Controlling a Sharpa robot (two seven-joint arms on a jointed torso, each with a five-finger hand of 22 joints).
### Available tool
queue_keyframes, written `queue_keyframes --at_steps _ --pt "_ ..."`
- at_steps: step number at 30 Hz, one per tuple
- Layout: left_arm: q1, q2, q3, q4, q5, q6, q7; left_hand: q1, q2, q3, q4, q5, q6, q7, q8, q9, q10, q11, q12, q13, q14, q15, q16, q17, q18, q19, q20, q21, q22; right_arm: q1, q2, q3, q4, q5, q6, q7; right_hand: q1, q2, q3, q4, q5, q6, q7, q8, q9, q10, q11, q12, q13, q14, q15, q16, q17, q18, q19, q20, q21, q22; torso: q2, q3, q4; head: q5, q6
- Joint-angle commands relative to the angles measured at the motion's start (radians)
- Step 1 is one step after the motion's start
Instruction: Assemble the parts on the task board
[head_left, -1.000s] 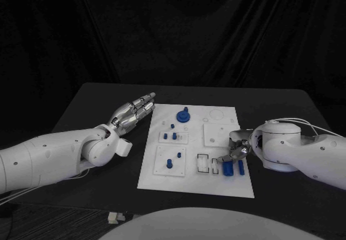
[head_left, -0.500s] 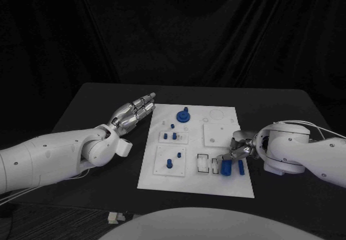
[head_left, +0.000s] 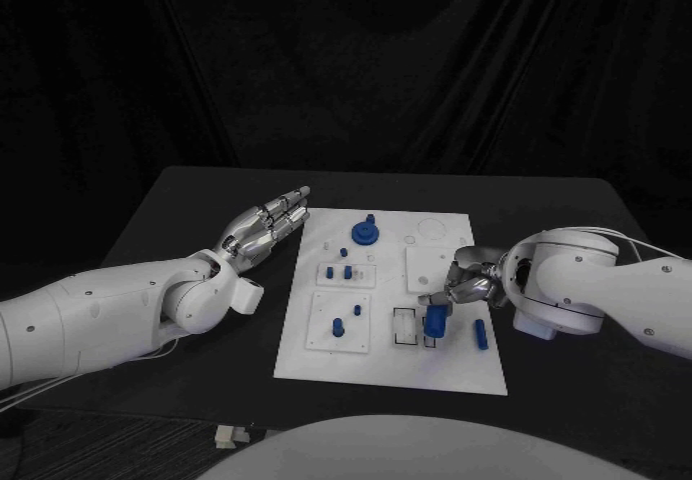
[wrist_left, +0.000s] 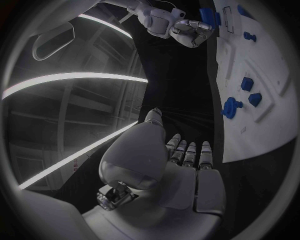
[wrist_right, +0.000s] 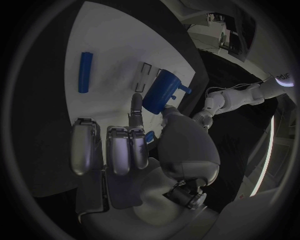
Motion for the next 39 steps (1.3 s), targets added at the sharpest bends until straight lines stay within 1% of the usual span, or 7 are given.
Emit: queue_keyframes --at_steps 1,16,18,27,36,38,39 --pt "-0.001 0.001 0.001 0.002 0.004 0.010 0.086 0.010 0.001 0.004 -0.002 0.003 -0.002 0.005 0.006 0.001 -0.001 0.008 0.006 0.000 0.000 0.006 -0.004 -0.002 -0.005 -0.001 0.007 -0.006 -0.001 0.002 0.020 0.000 -0.012 0.037 -0.021 -0.003 0.011 -0.001 0.003 -0.006 0.003 -0.008 -0.001 0.003 0.001 0.105 -0.005 0.004 0.263 0.086 -0.009 -0.005 0.182 0.020 0.010 0.004 -0.004 0.193 0.000 0.0000 0.0005 0.003 0.000" --pt "-0.001 -0.003 0.001 0.005 0.004 0.013 0.086 0.011 0.001 0.004 -0.003 0.005 -0.002 0.006 0.006 0.001 -0.001 0.009 0.007 0.000 0.000 0.006 -0.004 -0.002 -0.005 -0.001 0.007 -0.006 -0.001 -0.029 0.118 0.000 -0.077 -0.008 0.007 -0.004 0.025 -0.005 -0.002 -0.010 -0.038 -0.032 0.004 -0.001 0.022 0.105 -0.001 0.004 0.263 0.085 -0.006 -0.009 0.175 0.022 0.006 0.006 -0.015 0.190 0.002 -0.0003 0.0007 0.007 0.000" --pt "-0.001 -0.003 0.001 0.005 0.004 0.013 0.086 0.011 0.001 0.004 -0.003 0.005 -0.002 0.006 0.006 0.001 -0.001 0.009 0.007 0.000 0.000 0.006 -0.004 -0.002 -0.005 -0.001 0.007 -0.006 -0.001 -0.033 0.125 0.000 -0.084 -0.016 0.010 -0.005 0.027 -0.006 -0.007 -0.009 -0.073 -0.040 0.007 -0.001 0.032 0.105 0.001 0.004 0.263 0.085 -0.004 -0.010 0.174 0.022 0.007 0.007 -0.018 0.190 0.002 -0.0002 0.0007 0.008 0.000" --pt "-0.001 -0.002 0.001 0.004 0.004 0.016 0.085 0.013 0.000 0.005 -0.003 0.008 -0.002 0.006 0.006 0.001 -0.001 0.009 0.006 0.000 0.000 0.007 -0.004 -0.002 -0.005 -0.001 0.008 -0.006 -0.001 -0.043 0.140 0.000 -0.101 -0.028 0.020 -0.010 0.027 -0.006 -0.014 -0.005 -0.108 -0.049 0.009 -0.001 0.043 0.105 0.003 0.004 0.263 0.085 -0.002 -0.010 0.173 0.022 0.007 0.009 -0.019 0.190 0.001 -0.0001 0.0008 0.008 0.000" --pt "-0.001 -0.002 0.001 0.004 0.004 0.019 0.083 0.014 0.000 0.005 -0.003 0.008 -0.003 0.006 0.006 0.001 -0.001 0.009 0.006 0.000 0.000 0.008 -0.004 -0.002 -0.005 -0.001 0.009 -0.006 -0.001 -0.046 0.145 0.000 -0.106 -0.030 0.033 -0.013 0.005 -0.004 -0.039 0.016 -0.209 -0.068 0.012 0.010 0.071 0.105 0.006 0.004 0.263 0.085 0.000 -0.012 0.170 0.023 0.008 0.012 -0.024 0.190 0.001 -0.0002 0.0000 0.010 0.000" --pt "-0.001 -0.003 0.001 0.004 0.004 0.020 0.083 0.014 0.000 0.005 -0.003 0.008 -0.003 0.006 0.006 0.001 -0.001 0.009 0.006 0.000 0.000 0.008 -0.004 -0.002 -0.005 -0.001 0.009 -0.006 -0.001 -0.047 0.145 0.000 -0.106 -0.030 0.034 -0.013 -0.014 -0.009 -0.048 0.018 -0.257 -0.073 0.013 0.015 0.079 0.105 0.007 0.004 0.263 0.085 0.001 -0.012 0.169 0.023 0.008 0.013 -0.026 0.190 0.001 -0.0002 0.0001 0.012 0.000" --pt "-0.001 -0.003 0.001 0.004 0.004 0.020 0.083 0.014 0.000 0.005 -0.003 0.008 -0.003 0.006 0.006 0.001 -0.001 0.009 0.006 0.000 0.000 0.008 -0.004 -0.002 -0.005 -0.001 0.009 -0.006 -0.001 -0.047 0.145 0.000 -0.107 -0.030 0.034 -0.014 -0.035 -0.017 -0.055 0.020 -0.313 -0.077 0.014 0.018 0.085 0.105 0.007 0.004 0.263 0.085 0.001 -0.012 0.169 0.023 0.008 0.013 -0.027 0.189 0.001 -0.0003 0.0000 0.013 0.000"
